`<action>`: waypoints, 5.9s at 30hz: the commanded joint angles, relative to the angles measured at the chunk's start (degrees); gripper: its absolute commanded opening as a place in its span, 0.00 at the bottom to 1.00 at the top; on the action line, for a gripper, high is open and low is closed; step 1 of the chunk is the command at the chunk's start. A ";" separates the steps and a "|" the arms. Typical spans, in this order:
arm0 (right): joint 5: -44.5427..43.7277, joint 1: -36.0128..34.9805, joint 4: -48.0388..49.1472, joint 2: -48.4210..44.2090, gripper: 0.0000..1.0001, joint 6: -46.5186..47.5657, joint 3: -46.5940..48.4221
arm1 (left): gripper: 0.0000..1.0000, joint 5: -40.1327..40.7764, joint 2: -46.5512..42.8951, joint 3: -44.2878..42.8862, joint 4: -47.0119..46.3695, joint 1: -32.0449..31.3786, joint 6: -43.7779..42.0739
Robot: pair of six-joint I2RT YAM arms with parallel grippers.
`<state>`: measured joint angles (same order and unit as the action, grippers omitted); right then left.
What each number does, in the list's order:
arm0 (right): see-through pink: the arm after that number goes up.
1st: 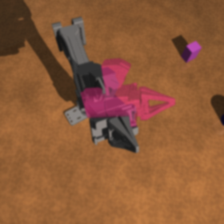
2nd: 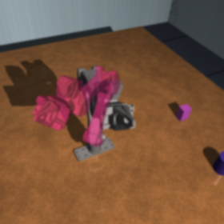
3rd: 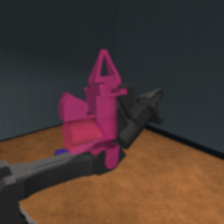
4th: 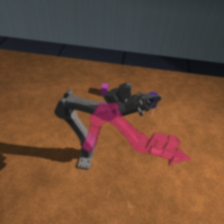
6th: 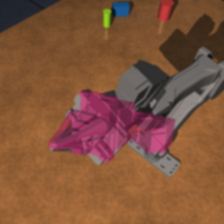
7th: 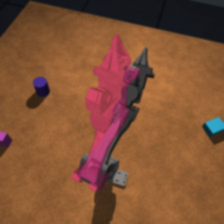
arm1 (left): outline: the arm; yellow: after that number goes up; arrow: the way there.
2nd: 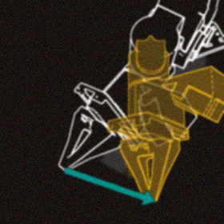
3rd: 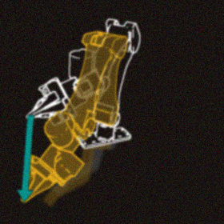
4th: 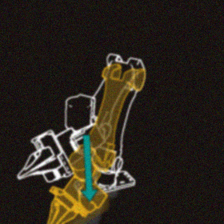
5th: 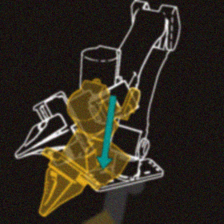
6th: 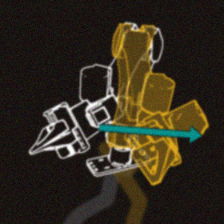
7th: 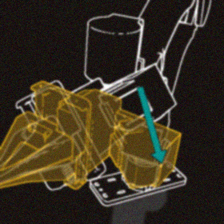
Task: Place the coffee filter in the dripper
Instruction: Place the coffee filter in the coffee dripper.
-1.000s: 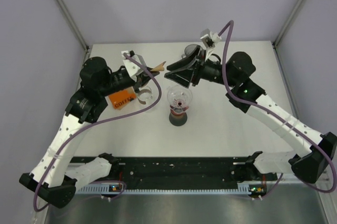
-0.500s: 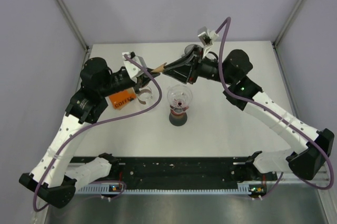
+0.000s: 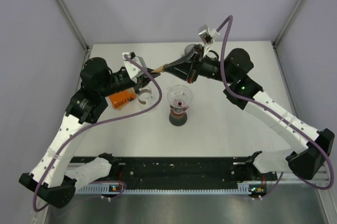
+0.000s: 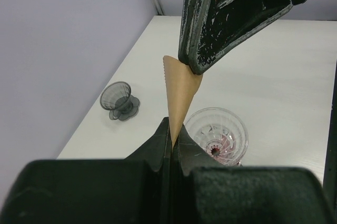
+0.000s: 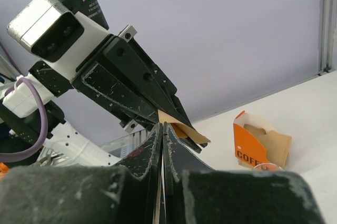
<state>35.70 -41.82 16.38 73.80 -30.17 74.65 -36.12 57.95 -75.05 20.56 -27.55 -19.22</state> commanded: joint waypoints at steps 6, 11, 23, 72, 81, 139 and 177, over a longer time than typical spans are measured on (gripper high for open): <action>-1.60 0.16 -0.21 -0.59 0.00 0.03 2.61 | 0.28 -1.23 -1.00 0.08 -1.92 -0.22 -0.64; -2.30 0.16 0.58 -1.11 0.00 -0.68 1.73 | 0.43 -0.97 -1.09 0.25 -1.66 -0.22 -0.99; -13.90 1.13 -4.52 -3.14 0.00 -2.70 0.41 | 0.80 -0.09 -1.44 -1.15 -1.66 -0.31 -7.14; -20.06 1.48 -15.77 -17.11 0.24 18.22 -6.27 | 0.78 11.60 29.05 22.92 20.40 49.61 -28.32; -21.29 1.39 -15.94 -17.20 0.24 19.27 -5.75 | 0.62 7.55 30.38 26.17 26.29 49.44 -34.57; 13.95 -11.26 -2.76 17.00 0.97 14.17 8.50 | 0.00 -19.27 -8.29 -13.29 53.36 41.89 -7.23; 8.75 -12.50 -16.26 13.57 0.00 28.11 12.78 | 0.55 -25.76 -8.56 -12.32 51.69 37.57 -2.57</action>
<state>41.28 -55.27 7.46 90.45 -12.43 82.08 -58.33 50.09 -88.58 74.70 10.22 -23.49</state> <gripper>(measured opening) 0.004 0.186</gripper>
